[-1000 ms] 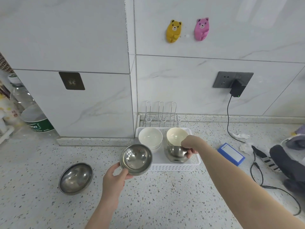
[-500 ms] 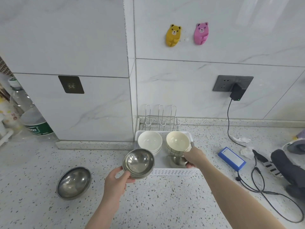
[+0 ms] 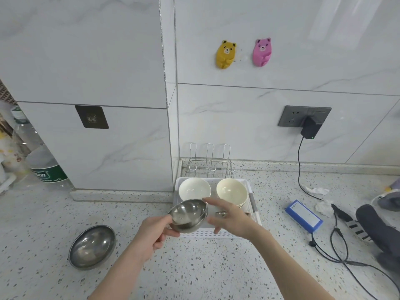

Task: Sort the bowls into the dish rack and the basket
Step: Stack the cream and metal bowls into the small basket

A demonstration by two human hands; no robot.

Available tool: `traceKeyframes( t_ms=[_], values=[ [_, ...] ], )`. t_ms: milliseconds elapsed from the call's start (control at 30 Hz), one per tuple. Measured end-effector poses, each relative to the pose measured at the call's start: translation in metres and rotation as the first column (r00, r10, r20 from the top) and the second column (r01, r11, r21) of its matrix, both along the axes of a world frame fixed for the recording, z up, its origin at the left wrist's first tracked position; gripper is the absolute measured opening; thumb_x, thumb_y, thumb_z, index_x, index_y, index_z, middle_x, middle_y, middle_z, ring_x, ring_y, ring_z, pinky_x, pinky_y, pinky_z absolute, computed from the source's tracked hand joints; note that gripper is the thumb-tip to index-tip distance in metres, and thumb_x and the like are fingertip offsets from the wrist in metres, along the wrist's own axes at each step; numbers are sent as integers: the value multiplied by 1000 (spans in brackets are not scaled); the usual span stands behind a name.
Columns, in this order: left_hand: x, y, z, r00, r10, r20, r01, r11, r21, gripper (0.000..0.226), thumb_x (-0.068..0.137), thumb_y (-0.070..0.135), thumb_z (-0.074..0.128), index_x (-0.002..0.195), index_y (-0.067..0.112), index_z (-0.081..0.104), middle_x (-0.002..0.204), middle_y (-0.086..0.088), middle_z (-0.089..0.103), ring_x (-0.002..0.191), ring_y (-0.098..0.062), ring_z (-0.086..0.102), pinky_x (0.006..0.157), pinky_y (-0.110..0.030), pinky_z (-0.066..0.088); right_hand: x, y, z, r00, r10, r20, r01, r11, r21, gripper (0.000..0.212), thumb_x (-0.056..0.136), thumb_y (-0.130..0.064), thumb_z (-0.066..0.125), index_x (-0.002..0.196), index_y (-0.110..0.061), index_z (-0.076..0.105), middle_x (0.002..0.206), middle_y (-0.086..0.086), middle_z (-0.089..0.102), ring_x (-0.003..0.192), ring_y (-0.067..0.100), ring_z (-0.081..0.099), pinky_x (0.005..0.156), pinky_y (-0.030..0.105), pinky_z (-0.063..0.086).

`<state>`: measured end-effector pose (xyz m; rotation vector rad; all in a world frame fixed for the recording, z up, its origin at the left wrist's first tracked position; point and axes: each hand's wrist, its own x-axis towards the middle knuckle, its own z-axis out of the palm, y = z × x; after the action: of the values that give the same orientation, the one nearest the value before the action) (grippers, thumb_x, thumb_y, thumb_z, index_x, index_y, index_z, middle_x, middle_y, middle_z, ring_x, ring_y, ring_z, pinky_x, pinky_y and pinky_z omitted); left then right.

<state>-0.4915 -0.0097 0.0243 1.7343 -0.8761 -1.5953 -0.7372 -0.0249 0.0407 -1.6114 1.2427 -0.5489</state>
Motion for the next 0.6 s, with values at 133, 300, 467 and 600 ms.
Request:
traceKeyframes(
  t_ms=[133,300,467,600],
  values=[
    [3,-11,3,996,-87,3,86,994,70,24,88,22,63,102,3,70,84,-19,77,42,-8,33,37,-19,23,5,1,-7,1000,-18,-3,18,999,47,38,82,-40,73,117,-47,59,126,-19,56,70,18,74,96,38,46],
    [4,-20,4,990,-138,29,134,985,107,27,90,29,59,106,8,68,86,-14,78,43,-8,35,35,-18,21,3,-6,-10,997,-69,26,68,997,43,18,77,-43,74,90,-33,68,107,-13,69,59,24,68,67,44,58],
    [-5,-30,5,974,-126,187,125,992,17,18,93,43,54,106,30,58,73,-4,78,40,-8,42,37,-18,22,1,-16,-11,996,-82,22,80,993,84,23,84,-44,70,97,-26,66,99,-7,76,45,13,52,53,26,50],
    [-11,-33,4,964,-149,219,156,988,-17,21,91,54,52,96,35,58,70,0,77,37,-8,43,40,-18,22,1,-27,-9,995,-72,-76,80,991,105,32,85,-48,69,100,-20,67,94,1,77,45,13,52,56,26,49]
  ],
)
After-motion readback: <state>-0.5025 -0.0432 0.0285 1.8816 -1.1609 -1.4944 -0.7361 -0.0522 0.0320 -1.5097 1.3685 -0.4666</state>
